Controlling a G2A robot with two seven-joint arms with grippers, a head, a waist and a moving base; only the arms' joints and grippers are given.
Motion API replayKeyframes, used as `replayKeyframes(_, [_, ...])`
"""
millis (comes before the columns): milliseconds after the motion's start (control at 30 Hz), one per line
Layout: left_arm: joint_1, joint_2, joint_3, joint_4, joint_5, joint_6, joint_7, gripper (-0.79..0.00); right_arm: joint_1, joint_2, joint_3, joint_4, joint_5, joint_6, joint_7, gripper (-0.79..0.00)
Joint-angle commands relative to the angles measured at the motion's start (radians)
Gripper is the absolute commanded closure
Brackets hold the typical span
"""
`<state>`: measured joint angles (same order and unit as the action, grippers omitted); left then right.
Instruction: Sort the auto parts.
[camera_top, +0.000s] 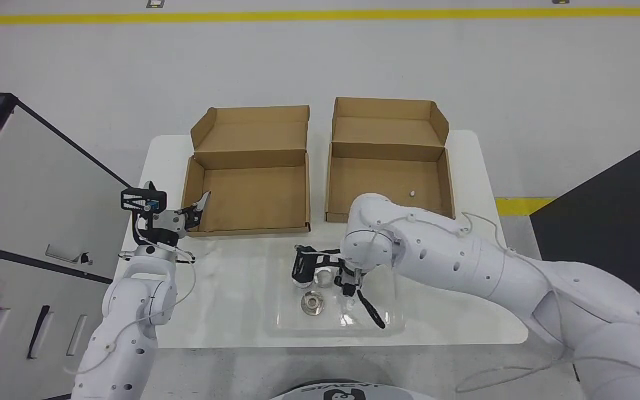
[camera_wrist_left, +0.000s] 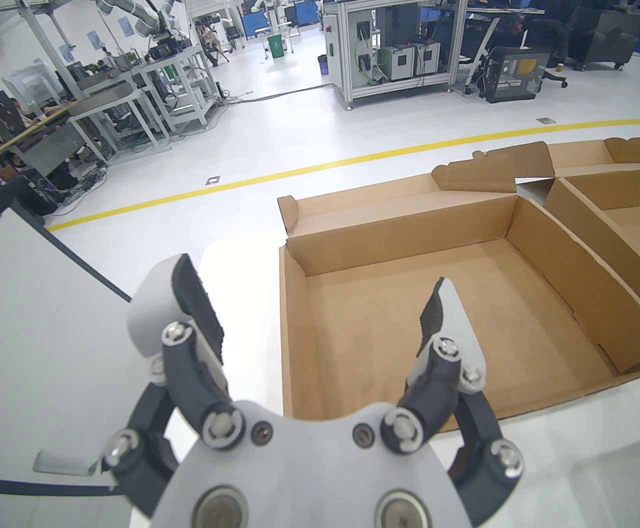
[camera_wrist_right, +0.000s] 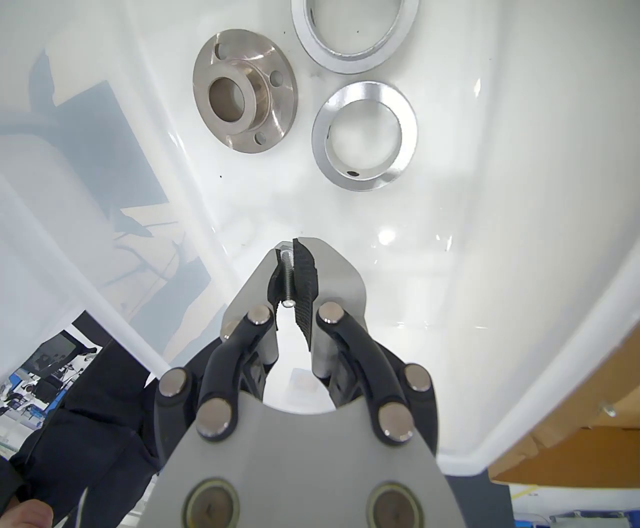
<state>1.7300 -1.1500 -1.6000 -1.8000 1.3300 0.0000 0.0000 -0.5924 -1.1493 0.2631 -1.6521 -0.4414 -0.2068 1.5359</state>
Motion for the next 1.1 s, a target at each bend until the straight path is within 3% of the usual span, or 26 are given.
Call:
replayKeyframes(0, [0.0, 0.0, 0.0, 0.0, 0.0, 0.0, 0.0, -0.785, 0.009, 0.018, 0.005, -0.014, 0.005, 0.007, 0.0, 0.0])
replayKeyframes(167, [0.0, 0.0, 0.0, 0.0, 0.0, 0.0, 0.0, -0.785, 0.031, 0.055, -0.005, -0.06, 0.04, 0.013, 0.0, 0.0])
replayKeyframes(567, [0.0, 0.0, 0.0, 0.0, 0.0, 0.0, 0.0, -0.785, 0.031, 0.055, -0.005, -0.06, 0.04, 0.013, 0.0, 0.0])
replayKeyframes(667, [0.0, 0.0, 0.0, 0.0, 0.0, 0.0, 0.0, -0.785, 0.013, 0.064, 0.031, -0.033, 0.096, 0.0, -0.064, 0.0])
replayKeyframes(1067, [0.0, 0.0, 0.0, 0.0, 0.0, 0.0, 0.0, -0.785, -0.114, 0.213, 0.327, -0.003, 0.419, -0.156, -0.079, 0.0])
